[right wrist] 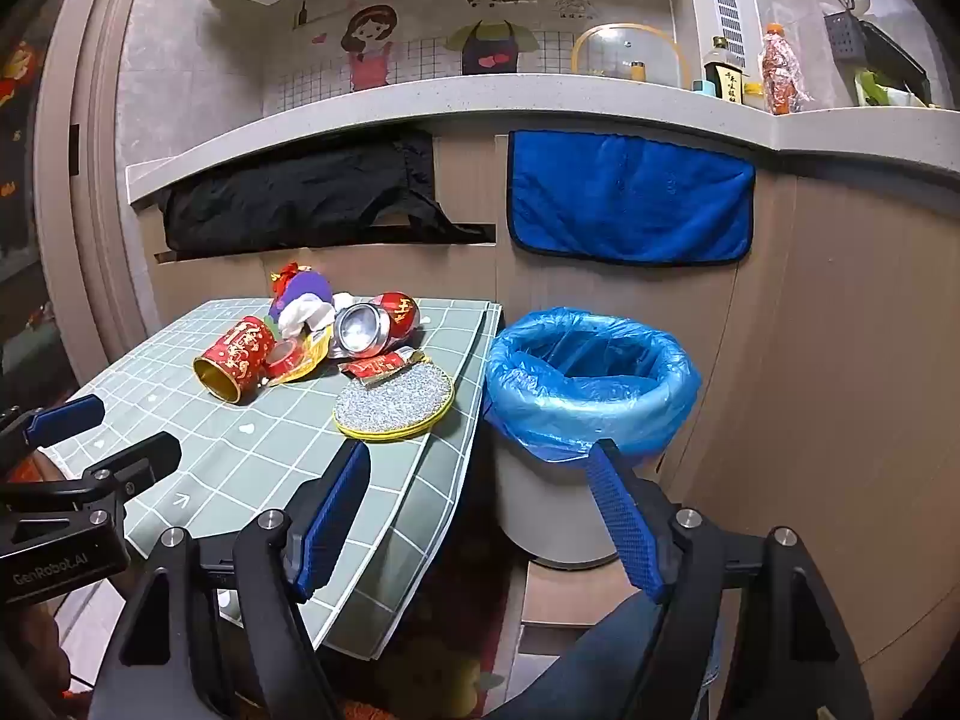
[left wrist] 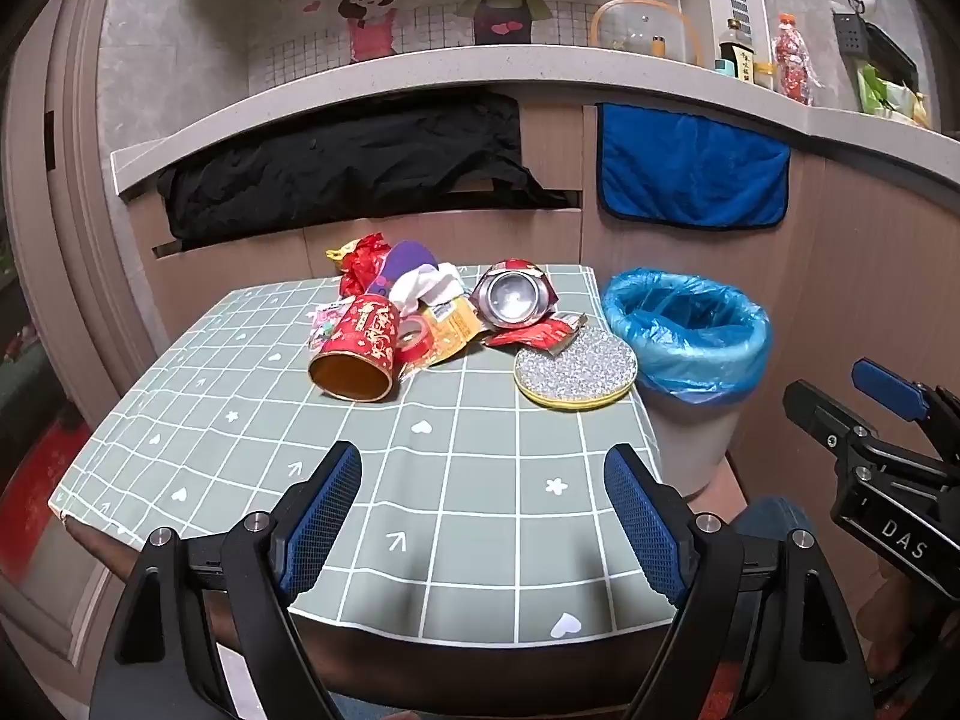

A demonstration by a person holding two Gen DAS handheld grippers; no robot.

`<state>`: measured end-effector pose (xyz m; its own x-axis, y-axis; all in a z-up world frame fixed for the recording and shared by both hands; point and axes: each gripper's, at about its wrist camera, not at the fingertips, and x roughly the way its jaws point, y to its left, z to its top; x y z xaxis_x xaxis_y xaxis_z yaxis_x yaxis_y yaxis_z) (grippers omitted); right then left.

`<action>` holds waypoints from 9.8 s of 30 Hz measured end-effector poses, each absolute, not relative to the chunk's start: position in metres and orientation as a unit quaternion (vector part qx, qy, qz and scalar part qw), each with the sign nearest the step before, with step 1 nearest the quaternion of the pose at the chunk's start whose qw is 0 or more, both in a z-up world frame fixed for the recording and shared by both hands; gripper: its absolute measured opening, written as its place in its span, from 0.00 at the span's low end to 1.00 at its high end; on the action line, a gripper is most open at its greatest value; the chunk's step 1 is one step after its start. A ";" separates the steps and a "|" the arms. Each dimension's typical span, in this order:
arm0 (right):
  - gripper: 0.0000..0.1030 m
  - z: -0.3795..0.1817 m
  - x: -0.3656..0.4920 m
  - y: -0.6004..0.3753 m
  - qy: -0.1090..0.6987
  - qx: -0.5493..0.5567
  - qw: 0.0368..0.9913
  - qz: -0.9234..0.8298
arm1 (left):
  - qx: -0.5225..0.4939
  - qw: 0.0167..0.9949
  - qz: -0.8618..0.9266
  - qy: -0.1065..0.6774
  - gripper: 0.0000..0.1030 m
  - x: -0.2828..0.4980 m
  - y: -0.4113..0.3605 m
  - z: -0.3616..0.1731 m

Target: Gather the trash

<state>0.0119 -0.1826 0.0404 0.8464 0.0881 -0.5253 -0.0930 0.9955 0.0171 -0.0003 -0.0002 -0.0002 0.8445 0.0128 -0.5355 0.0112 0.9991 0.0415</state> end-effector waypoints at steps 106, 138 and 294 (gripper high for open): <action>0.70 0.066 0.038 -0.185 0.237 -0.013 0.970 0.056 | 0.012 0.969 -0.025 0.244 0.78 0.030 0.011 0.025; 0.64 0.022 0.244 -0.116 0.355 -0.069 0.914 0.183 | -0.127 0.931 -0.051 0.338 0.75 0.197 0.134 -0.009; 0.08 0.063 0.293 -0.322 0.359 0.066 0.923 0.124 | -0.032 0.900 -0.258 0.350 0.06 0.318 -0.149 0.039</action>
